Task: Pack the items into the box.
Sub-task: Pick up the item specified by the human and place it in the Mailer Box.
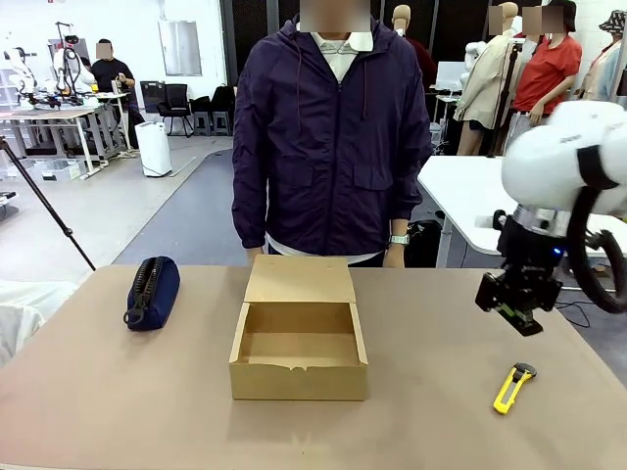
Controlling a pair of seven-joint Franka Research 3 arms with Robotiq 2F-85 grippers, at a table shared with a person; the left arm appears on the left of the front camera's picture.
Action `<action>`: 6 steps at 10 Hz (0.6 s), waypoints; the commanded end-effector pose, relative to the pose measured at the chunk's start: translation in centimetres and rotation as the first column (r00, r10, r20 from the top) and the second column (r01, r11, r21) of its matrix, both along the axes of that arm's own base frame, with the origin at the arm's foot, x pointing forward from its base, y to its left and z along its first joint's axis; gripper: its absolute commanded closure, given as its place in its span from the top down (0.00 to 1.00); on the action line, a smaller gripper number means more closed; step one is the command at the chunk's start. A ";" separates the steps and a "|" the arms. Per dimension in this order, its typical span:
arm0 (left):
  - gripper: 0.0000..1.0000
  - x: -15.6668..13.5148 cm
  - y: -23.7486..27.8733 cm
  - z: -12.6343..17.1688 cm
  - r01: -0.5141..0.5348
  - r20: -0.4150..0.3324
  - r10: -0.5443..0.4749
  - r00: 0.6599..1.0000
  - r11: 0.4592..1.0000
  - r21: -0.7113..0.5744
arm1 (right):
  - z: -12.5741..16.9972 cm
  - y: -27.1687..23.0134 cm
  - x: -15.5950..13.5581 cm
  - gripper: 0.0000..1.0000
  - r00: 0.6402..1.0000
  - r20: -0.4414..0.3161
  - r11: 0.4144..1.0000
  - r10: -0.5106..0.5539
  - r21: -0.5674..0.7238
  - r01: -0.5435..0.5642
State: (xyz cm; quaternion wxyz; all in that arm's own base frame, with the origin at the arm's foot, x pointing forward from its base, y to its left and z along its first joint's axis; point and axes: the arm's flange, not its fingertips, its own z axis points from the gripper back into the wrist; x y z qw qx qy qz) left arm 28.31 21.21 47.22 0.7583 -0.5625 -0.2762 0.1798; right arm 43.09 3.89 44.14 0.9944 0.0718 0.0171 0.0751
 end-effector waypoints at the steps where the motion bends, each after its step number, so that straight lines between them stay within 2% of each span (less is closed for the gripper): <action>1: 1.00 0.1 0.0 0.2 0.001 0.023 -0.001 1.000 1.000 -0.008 | 0.5 0.7 2.0 0.00 1.000 -0.010 0.999 -0.023 -0.046 0.022; 4: 1.00 0.1 0.0 0.2 0.001 0.023 -0.001 1.000 1.000 -0.008 | 0.5 0.7 2.0 0.00 1.000 -0.010 0.999 -0.023 -0.046 0.022; 5: 1.00 0.1 0.0 0.2 0.001 0.023 -0.001 1.000 1.000 -0.008 | -0.1 0.4 0.8 0.00 1.000 -0.004 1.000 -0.001 -0.014 0.001; 6: 1.00 0.1 0.0 0.2 0.001 0.023 -0.001 1.000 1.000 -0.008 | 0.1 3.6 2.7 0.00 0.962 0.074 0.964 0.261 0.032 -0.264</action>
